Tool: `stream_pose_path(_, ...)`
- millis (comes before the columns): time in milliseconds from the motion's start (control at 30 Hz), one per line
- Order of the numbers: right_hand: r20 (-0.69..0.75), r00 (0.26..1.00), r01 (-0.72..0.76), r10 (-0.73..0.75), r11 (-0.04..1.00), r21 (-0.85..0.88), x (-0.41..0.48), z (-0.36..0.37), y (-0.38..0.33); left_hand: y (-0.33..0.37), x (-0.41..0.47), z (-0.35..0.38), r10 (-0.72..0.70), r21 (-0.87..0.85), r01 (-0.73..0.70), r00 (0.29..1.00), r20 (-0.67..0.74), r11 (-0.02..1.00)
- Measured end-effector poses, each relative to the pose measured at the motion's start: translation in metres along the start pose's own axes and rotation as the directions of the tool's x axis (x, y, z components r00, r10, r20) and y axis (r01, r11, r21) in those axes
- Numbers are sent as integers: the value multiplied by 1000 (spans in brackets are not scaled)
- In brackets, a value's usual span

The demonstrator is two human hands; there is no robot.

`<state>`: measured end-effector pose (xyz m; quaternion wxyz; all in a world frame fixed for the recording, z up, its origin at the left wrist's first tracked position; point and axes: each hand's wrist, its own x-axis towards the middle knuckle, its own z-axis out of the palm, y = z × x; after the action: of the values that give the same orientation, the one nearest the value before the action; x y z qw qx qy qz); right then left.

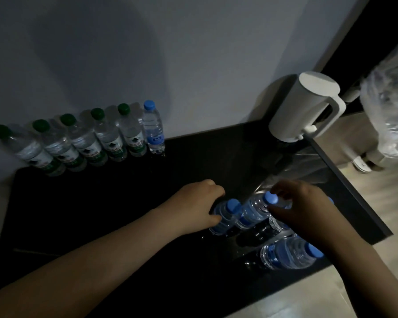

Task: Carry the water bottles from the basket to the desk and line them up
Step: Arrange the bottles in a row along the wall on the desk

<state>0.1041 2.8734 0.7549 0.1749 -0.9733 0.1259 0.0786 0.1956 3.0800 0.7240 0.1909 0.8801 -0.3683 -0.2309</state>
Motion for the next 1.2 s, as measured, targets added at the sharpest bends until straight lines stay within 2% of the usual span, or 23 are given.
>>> stream_pose_path(300, 0, 1000, -12, 12, 1000, 27, 11, 25, 24, 28, 29, 22, 17, 51, -18, 1000, 10, 999)
stream_pose_path(467, 9, 1000, -7, 7, 999, 31, 23, 35, 30, 26, 43, 28, -54, 47, 53, 998, 28, 997)
stream_pose_path(600, 2, 1000, 12, -12, 999, 45, 30, 39, 32, 20, 47, 26, -151, -46, 148, 986, -70, 988)
stream_pose_path(800, 6, 1000, 11, -12, 996, 84, 35, 39, 36, 11, 56, 15, -266, -38, 263, 954, -141, 964)
stream_pose_path(1200, -14, 999, 31, -30, 994, 108, 40, 39, 35, -9, 61, 12, -256, -134, 235, 952, -168, 963)
